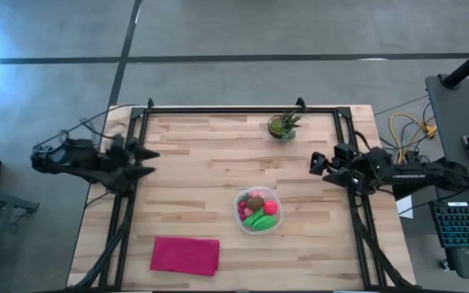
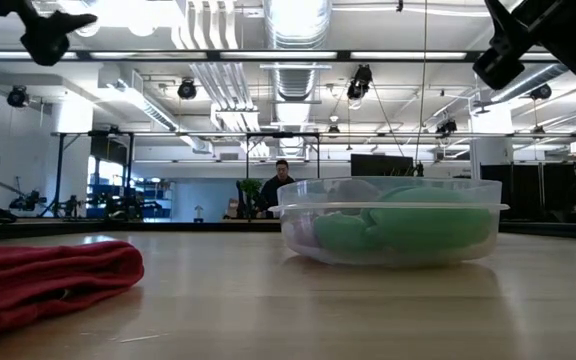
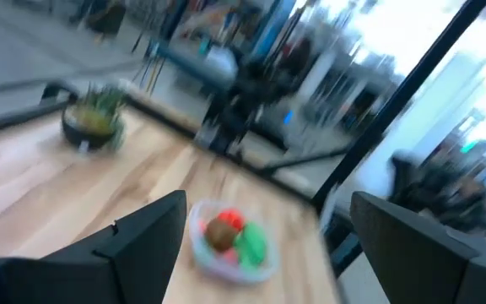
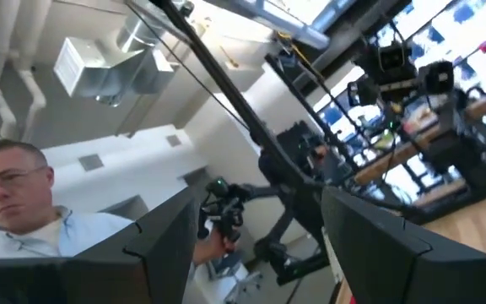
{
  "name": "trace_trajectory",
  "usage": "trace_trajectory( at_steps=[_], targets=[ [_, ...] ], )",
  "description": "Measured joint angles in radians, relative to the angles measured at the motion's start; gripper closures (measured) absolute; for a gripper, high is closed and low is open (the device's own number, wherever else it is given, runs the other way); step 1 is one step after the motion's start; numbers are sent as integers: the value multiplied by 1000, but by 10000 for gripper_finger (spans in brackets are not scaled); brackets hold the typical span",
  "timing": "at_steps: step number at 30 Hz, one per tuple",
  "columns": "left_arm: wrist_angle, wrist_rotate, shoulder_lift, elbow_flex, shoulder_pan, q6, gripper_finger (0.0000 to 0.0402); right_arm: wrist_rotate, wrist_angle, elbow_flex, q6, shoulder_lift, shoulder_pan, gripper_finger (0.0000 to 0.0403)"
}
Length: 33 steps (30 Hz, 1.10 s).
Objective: Pick and placing Produce into tupperware
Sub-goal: Return to Home Position
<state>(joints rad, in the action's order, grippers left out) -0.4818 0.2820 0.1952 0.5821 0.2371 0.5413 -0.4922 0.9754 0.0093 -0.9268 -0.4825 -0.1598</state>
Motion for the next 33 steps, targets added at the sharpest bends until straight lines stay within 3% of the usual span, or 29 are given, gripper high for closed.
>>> trace_trajectory(
  at_steps=[5, 10, 12, 14, 17, 21, 26, 33],
  targets=[
    [-5, 4, -172, -27, 0, -32, 81, -9, 3, 0, -13, 56, -70, 161],
    [-4, 13, -155, -26, 0, -80, 81, 22, -1, 16, 41, 92, -42, 161],
    [-12, 82, -146, -52, 0, -79, 81, 18, -25, 46, 74, 98, -32, 161],
    [-19, 114, -156, -86, 0, -75, 81, -9, -139, 109, 102, 103, -32, 161],
    [33, 116, -165, -123, 0, -76, 81, -25, -473, 249, 179, 107, -32, 161],
    [49, 112, -165, -167, 0, -78, 81, 15, -789, 398, 316, 102, -32, 161],
    [60, 63, -165, -214, 0, -77, 81, 17, -839, 420, 371, 120, -32, 161],
    [74, 67, -166, -289, 0, -50, 81, 14, -799, 305, 347, 173, -32, 161]
  ],
)
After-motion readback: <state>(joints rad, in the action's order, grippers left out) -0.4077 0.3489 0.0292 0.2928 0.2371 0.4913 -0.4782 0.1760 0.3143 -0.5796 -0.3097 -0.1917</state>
